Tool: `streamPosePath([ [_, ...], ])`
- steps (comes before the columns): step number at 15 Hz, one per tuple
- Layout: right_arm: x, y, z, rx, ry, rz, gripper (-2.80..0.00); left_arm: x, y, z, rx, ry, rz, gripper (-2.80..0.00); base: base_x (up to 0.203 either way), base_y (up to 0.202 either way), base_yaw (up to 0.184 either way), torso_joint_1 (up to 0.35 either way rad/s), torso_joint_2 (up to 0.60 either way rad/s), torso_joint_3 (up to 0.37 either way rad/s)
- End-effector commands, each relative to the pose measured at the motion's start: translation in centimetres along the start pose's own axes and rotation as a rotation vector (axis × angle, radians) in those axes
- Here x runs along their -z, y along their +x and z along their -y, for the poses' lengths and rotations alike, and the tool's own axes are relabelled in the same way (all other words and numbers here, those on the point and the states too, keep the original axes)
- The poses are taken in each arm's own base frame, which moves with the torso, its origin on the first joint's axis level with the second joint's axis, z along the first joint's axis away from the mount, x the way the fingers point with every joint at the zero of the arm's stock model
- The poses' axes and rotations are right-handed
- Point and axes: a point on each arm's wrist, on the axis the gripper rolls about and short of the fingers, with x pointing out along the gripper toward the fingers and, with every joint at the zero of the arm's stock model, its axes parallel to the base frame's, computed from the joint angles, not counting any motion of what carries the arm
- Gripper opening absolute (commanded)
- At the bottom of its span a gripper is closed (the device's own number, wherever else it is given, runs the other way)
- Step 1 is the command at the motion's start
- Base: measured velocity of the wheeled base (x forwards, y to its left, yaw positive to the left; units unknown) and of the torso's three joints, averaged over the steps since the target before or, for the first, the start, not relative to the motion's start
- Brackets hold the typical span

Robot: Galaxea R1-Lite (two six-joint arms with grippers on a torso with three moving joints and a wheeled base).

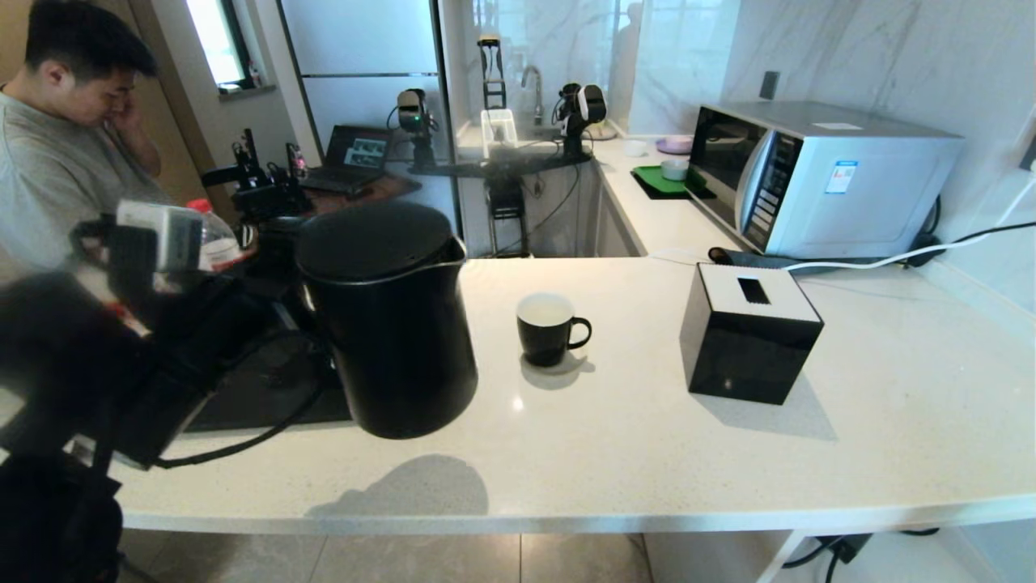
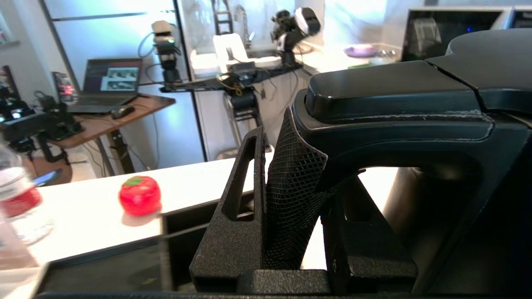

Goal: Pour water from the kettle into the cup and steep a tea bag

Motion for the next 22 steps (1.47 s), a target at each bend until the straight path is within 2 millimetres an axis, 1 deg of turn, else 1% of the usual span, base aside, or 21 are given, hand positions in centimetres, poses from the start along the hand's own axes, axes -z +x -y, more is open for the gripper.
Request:
streamPosePath([
  [1,0.0,0.0,0.0,-0.001,0.0,-0.002,-2.8,1.0,1.1,2.4,-0.004,0.007,0.002,-2.8,0.0,0.0,0.0,0.0,0.0,0.0],
  [4,0.0,0.0,0.0,-0.001,0.0,-0.002,-2.8,2.1,2.2,4.5,-0.06,0.046,-0.023,-2.8,0.0,0.0,0.0,0.0,0.0,0.0],
  [7,0.0,0.0,0.0,-0.001,0.0,-0.002,-2.8,2.7,2.8,5.7,-0.152,0.082,-0.044,-2.8,0.0,0.0,0.0,0.0,0.0,0.0],
  [10,0.0,0.0,0.0,-0.001,0.0,-0.002,-2.8,3.1,2.9,5.7,-0.231,0.145,-0.088,-2.8,0.0,0.0,0.0,0.0,0.0,0.0],
  [12,0.0,0.0,0.0,-0.001,0.0,-0.002,-2.8,3.0,3.4,5.7,-0.254,0.16,-0.104,-2.8,0.0,0.0,0.0,0.0,0.0,0.0],
  [19,0.0,0.0,0.0,-0.001,0.0,-0.002,-2.8,2.5,5.7,6.1,-0.256,0.243,-0.178,-2.8,0.0,0.0,0.0,0.0,0.0,0.0],
  [22,0.0,0.0,0.0,-0.001,0.0,-0.002,-2.8,2.7,6.3,6.1,-0.255,0.257,-0.21,-2.8,0.0,0.0,0.0,0.0,0.0,0.0],
])
